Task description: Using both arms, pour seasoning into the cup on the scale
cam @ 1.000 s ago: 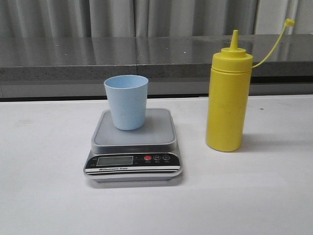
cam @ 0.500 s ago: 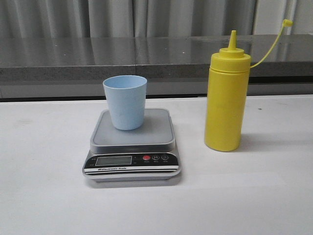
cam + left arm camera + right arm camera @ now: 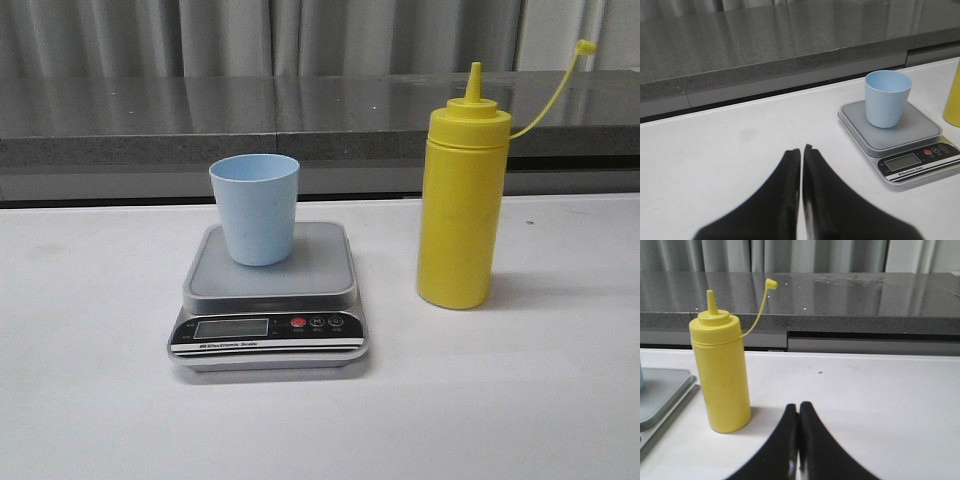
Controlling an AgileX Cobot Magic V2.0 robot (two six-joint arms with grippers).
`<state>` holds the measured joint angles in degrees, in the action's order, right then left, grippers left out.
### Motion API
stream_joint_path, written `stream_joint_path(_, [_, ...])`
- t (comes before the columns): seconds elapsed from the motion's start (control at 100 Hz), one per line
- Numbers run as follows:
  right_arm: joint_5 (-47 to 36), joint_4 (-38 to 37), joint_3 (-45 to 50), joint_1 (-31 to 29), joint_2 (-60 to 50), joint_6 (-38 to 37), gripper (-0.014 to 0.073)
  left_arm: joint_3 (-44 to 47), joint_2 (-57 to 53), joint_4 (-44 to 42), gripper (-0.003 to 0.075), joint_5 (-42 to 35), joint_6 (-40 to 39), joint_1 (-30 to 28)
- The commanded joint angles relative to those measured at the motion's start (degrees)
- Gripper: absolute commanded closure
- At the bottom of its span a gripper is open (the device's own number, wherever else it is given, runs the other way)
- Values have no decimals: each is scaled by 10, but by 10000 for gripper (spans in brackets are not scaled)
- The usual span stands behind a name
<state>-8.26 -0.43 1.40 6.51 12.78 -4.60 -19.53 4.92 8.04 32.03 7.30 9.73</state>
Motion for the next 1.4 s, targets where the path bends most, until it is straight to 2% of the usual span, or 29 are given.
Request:
stream_joint_path(0.0, [-6,-11,1,-22,-23,6,661,-13,6,4,710,-43,-3,-2])
stream_joint_path(0.29, [92,-20,2,-56,-146,6,661,-13,6,4,710,-43,-3,-2])
stream_joint_path(1.39, [89,-19,2,-61,-142,6,661,-12,4,4,710,-43,-3,-2])
